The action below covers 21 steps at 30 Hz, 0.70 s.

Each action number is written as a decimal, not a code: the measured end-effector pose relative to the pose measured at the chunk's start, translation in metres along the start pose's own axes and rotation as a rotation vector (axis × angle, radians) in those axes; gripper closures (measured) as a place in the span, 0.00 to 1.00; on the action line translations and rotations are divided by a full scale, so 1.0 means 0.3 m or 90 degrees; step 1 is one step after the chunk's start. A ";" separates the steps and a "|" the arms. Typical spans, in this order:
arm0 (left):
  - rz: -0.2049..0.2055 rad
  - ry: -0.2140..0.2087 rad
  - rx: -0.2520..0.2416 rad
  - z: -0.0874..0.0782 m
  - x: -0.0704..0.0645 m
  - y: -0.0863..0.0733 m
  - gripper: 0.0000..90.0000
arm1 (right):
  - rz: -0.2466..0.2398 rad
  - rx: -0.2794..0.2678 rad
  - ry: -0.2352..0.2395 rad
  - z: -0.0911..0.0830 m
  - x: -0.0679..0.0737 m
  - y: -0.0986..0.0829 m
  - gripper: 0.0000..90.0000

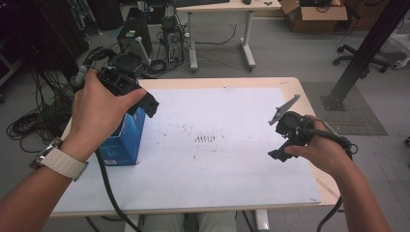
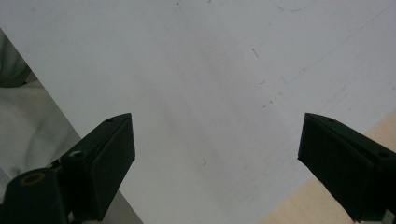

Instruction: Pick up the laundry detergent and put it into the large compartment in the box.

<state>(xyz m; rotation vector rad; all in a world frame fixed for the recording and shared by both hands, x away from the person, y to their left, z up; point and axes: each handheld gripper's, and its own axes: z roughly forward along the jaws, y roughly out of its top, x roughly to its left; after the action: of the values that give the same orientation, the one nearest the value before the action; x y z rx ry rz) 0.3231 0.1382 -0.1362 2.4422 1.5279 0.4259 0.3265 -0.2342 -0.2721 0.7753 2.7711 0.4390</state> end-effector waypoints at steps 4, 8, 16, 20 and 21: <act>0.009 -0.002 0.000 0.004 -0.014 0.001 0.06 | -0.001 0.000 0.001 0.003 0.000 0.001 0.12; 0.018 -0.008 0.002 0.016 -0.031 0.004 0.08 | -0.001 0.001 0.001 0.005 0.000 0.001 0.12; 0.037 -0.009 0.001 0.038 -0.059 0.005 0.08 | 0.001 0.001 0.001 0.007 -0.002 -0.003 0.12; 0.044 -0.014 0.000 0.054 -0.077 0.008 0.08 | 0.002 0.003 0.003 0.014 -0.004 -0.004 0.12; 0.049 -0.017 0.000 0.061 -0.085 0.011 0.08 | 0.003 0.003 0.003 0.017 -0.005 -0.005 0.12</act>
<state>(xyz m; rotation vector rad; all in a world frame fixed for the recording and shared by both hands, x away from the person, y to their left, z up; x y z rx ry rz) 0.3219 0.1132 -0.1553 2.5022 1.4274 0.4051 0.3285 -0.2351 -0.2770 0.7840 2.7763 0.4354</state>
